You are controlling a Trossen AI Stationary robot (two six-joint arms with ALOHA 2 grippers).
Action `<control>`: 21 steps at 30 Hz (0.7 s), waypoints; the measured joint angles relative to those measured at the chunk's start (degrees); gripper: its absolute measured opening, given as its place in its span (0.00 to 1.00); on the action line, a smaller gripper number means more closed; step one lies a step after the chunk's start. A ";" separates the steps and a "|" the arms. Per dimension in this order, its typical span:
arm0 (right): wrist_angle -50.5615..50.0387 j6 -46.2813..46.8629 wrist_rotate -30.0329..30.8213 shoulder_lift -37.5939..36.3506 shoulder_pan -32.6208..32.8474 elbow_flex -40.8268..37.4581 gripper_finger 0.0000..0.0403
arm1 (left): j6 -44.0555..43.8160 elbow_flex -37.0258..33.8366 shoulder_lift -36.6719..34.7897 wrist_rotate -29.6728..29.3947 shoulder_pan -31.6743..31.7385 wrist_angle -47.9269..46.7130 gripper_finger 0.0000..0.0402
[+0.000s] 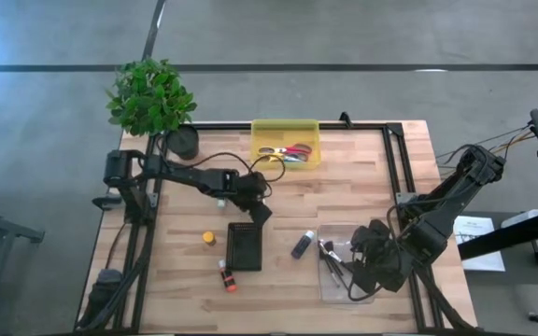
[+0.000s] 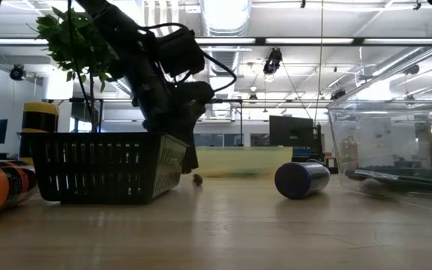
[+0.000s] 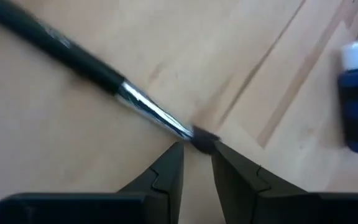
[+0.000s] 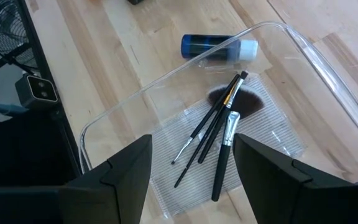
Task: Pick & Place Paint Supplies
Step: Put the foundation brush into the transparent bin
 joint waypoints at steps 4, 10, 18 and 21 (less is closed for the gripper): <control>-0.02 -0.19 0.02 0.00 0.00 -0.27 0.55 | 13.11 0.06 -0.01 -0.09 1.95 0.83 0.23; -0.02 -0.19 0.02 0.00 0.00 -0.32 0.55 | 50.52 2.32 -0.15 0.27 2.28 -4.95 0.23; -0.02 0.03 0.02 0.00 0.00 -0.32 0.55 | 80.87 3.71 -0.52 -3.80 0.26 -8.00 0.23; -0.04 0.05 0.00 -0.01 0.00 -0.32 0.55 | 89.53 4.27 -1.12 -5.40 -0.72 -7.93 0.23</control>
